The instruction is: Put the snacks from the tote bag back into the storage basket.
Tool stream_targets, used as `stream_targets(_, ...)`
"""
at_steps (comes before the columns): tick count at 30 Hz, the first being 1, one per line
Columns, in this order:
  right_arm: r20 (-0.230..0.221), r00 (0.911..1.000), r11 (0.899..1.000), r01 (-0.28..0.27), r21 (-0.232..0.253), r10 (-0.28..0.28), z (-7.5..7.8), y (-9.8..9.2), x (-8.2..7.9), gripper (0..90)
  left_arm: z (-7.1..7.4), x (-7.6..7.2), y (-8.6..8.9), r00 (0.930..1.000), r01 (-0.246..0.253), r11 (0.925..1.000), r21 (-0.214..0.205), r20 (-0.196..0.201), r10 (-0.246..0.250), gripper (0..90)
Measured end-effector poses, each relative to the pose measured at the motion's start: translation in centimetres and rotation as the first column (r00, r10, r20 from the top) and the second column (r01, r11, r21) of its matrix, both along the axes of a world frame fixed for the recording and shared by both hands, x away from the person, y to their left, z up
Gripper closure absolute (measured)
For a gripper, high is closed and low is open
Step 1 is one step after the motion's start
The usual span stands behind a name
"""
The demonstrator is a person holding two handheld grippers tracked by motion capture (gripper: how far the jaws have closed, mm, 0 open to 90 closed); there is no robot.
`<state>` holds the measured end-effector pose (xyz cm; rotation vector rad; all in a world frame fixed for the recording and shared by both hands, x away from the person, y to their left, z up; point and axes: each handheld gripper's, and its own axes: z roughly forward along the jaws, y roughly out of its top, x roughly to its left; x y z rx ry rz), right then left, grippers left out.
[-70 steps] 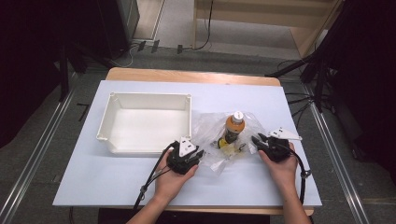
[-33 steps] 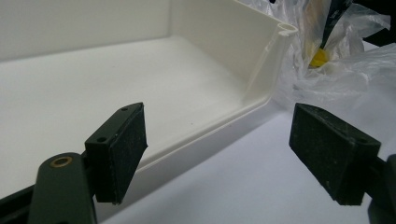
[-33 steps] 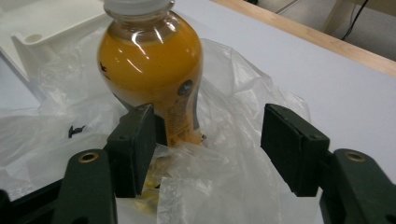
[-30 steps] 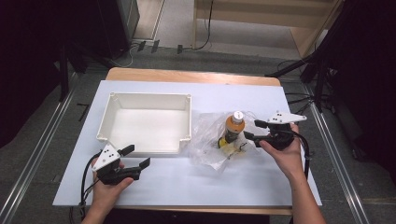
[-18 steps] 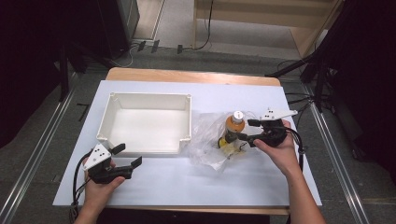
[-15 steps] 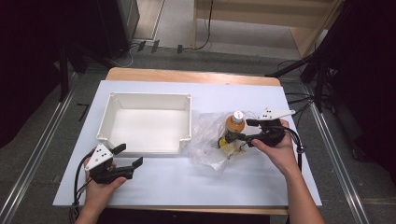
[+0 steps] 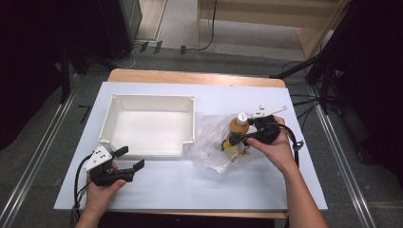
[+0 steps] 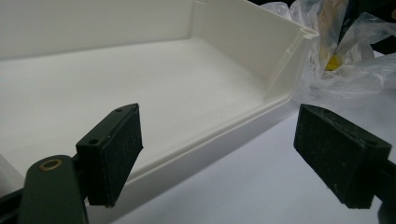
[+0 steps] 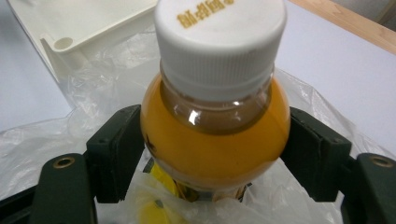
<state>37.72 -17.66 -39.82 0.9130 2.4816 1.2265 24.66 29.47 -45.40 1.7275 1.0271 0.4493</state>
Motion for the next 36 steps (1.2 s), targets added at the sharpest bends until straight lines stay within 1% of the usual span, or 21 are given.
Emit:
stream_targets(6, -0.016, 0.9999, 1.0, 0.0, -0.025, 0.0, -0.19, 0.64, 0.45, 27.7, 0.01, 0.03, 0.09, 1.0, -0.002, 1.0, -0.007, 0.0, 0.002, 15.8)
stream_targets(8, -0.012, 0.9999, 1.0, 0.001, -0.03, -0.002, -0.3, 0.78, 0.61, 28.2, -0.01, 0.07, 0.1, 1.0, -0.003, 1.0, -0.009, -0.001, 0.003, 15.8)
stream_targets(13, -0.02, 0.9998, 1.0, -0.005, -0.017, 0.004, -0.46, 0.91, 0.79, 29.7, -0.03, 0.1, 0.1, 1.0, -0.002, 1.0, -0.008, -0.002, 0.002, 15.9)
stream_targets(18, -0.02, 0.9998, 1.0, -0.002, -0.026, 0.002, -0.42, 1.02, 0.8, 29.6, -0.02, 0.14, 0.16, 1.0, -0.002, 0.9999, -0.012, -0.009, 0.002, 16.1)
stream_targets(21, -0.016, 0.9999, 1.0, -0.006, -0.021, 0.006, -0.53, 1.02, 0.81, 29.9, -0.03, 0.15, 0.19, 0.9999, -0.001, 0.9999, -0.015, -0.01, 0.001, 16.2)
stream_targets(22, -0.022, 0.9997, 1.0, -0.007, -0.016, 0.007, -0.54, 0.98, 0.84, 30.1, -0.03, 0.14, 0.17, 0.9999, -0.002, 0.9999, -0.016, -0.01, 0.002, 16.2)
stream_targets(24, -0.021, 0.9998, 1.0, -0.006, -0.019, 0.006, -0.51, 0.98, 0.88, 30.5, -0.03, 0.16, 0.16, 0.9999, -0.003, 0.9999, -0.014, -0.01, 0.003, 16.2)
stream_targets(26, -0.028, 0.9996, 1.0, 0.006, -0.023, -0.007, -0.44, 1.01, 0.92, 30.8, -0.04, 0.17, 0.17, 0.9999, -0.003, 0.9998, -0.018, -0.01, 0.003, 16.2)
stream_targets(28, -0.017, 0.9998, 1.0, 0.012, -0.021, -0.013, -0.47, 1.06, 0.88, 31.0, -0.04, 0.16, 0.19, 0.9999, -0.004, 0.9998, -0.02, -0.012, 0.004, 16.2)
stream_targets(29, -0.014, 0.9995, 0.999, 0.027, -0.019, -0.027, -0.5, 1.08, 0.81, 31.1, -0.04, 0.17, 0.2, 0.9999, -0.005, 0.9998, -0.021, -0.012, 0.005, 16.2)
stream_targets(33, 0.011, 0.9987, 0.999, 0.051, -0.017, -0.051, -0.56, 1.04, 0.74, 31.3, -0.04, 0.17, 0.23, 0.9999, -0.005, 0.9997, -0.024, -0.012, 0.005, 16.2)
stream_targets(34, 0.008, 0.9986, 0.999, 0.053, -0.013, -0.053, -0.51, 1.0, 0.75, 31.3, -0.04, 0.17, 0.24, 0.9999, -0.005, 0.9997, -0.023, -0.012, 0.005, 16.2)
stream_targets(36, 0.005, 0.9987, 0.999, 0.05, -0.021, -0.05, -0.29, 1.0, 0.63, 31.4, -0.04, 0.17, 0.23, 0.9999, -0.004, 0.9997, -0.024, -0.012, 0.003, 16.3)
